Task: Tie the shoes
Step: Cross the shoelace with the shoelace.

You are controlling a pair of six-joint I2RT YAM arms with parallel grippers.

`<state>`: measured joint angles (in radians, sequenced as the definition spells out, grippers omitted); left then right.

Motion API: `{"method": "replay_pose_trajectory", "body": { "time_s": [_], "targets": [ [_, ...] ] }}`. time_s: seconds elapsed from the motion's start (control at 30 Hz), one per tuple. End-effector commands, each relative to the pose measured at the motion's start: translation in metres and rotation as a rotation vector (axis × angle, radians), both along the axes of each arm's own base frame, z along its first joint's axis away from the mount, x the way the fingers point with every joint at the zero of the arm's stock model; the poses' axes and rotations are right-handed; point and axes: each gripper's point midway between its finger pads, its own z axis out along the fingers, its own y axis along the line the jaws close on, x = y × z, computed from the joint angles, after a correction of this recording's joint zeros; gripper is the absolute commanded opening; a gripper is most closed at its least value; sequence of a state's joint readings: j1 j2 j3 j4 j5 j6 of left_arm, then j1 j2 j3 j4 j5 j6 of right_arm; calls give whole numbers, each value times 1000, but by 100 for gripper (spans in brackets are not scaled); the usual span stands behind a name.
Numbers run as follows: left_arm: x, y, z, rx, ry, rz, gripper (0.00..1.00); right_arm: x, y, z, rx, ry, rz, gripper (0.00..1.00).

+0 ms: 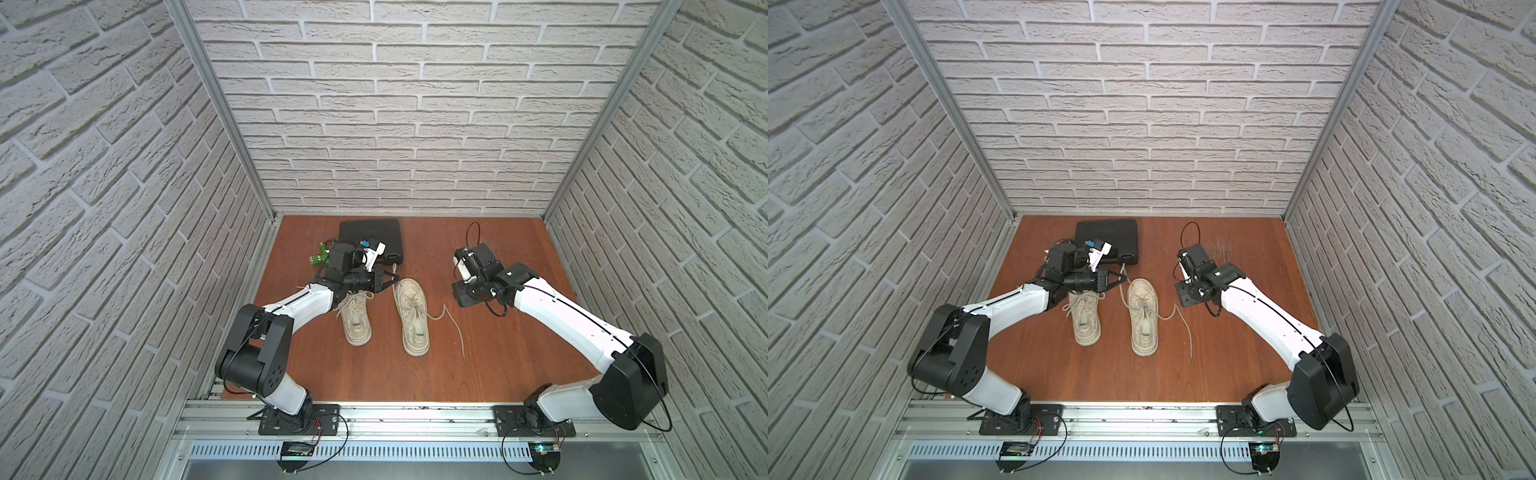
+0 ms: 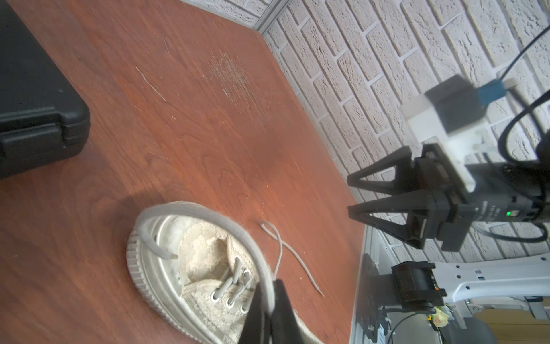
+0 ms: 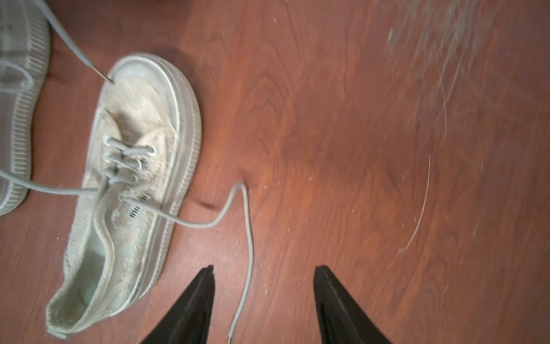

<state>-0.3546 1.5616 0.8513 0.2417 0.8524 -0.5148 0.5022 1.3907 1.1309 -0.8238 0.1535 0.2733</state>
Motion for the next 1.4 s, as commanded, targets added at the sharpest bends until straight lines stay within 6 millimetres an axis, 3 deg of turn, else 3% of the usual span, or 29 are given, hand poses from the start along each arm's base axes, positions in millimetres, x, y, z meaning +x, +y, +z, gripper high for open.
{"method": "replay_pose_trajectory", "body": {
  "time_s": [0.0, 0.17, 0.53, 0.73, 0.87, 1.13, 1.37],
  "targets": [
    [0, -5, 12, -45, -50, -32, 0, -41, -20, -24, -81, 99, -115, 56],
    [-2, -7, 17, -59, -74, -52, 7, -57, -13, -57, -83, 131, -153, 56],
    [-4, -13, 20, -61, -82, -66, 11, -58, 17, -115, -76, 209, -159, 54],
    [-7, -13, 22, -52, -99, -72, 11, -62, 15, -133, -90, 239, -176, 49],
    [-9, -12, 22, -50, -112, -77, 11, -68, 10, -147, -113, 262, -197, 40],
    [-11, -15, 23, -59, -121, -95, 13, -62, 0, -151, -53, 228, -239, 4],
    [-16, -15, 25, -61, -150, -110, 20, -38, 6, -120, 81, 110, -167, 3]
  ]
}}
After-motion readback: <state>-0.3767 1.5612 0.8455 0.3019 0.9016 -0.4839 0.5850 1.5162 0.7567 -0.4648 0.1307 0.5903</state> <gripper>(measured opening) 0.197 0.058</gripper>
